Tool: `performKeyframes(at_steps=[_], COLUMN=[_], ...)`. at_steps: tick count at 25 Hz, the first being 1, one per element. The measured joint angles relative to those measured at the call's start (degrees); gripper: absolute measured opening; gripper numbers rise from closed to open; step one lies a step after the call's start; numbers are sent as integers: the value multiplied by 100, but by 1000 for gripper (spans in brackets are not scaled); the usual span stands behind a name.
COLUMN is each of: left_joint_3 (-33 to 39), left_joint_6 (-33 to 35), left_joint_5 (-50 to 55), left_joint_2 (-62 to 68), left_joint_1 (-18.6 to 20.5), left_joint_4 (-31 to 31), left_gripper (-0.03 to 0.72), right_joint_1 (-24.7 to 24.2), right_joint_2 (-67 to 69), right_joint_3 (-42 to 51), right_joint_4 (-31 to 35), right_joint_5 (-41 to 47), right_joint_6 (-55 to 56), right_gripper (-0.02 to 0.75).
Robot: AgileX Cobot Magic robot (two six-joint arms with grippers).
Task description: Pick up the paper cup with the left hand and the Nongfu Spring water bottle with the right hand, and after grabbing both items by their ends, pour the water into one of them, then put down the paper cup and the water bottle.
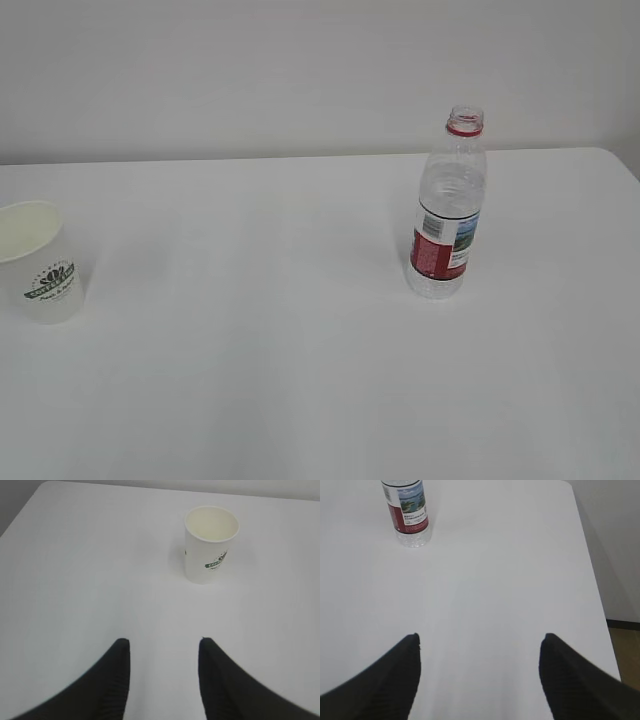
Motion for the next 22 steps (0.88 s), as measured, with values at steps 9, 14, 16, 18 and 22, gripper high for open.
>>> performKeyframes(at_steps=[9,14,16,18,22], left_joint_3=[0,0,0,0,0], left_joint_6=[0,0,0,0,0], left_joint_5=[0,0,0,0,0], left_joint_2=[0,0,0,0,0], left_joint_1=[0,0,0,0,0], left_joint_4=[0,0,0,0,0], left_gripper=[306,306,305,305,359], right_joint_1=[0,0,0,0,0], right_joint_2=[0,0,0,0,0], right_joint_3=[0,0,0,0,0], right_joint_4=[0,36,56,56,56], right_joint_5=[0,0,0,0,0], right_joint_6=[0,0,0,0,0], right_gripper=[563,563,563,561,561])
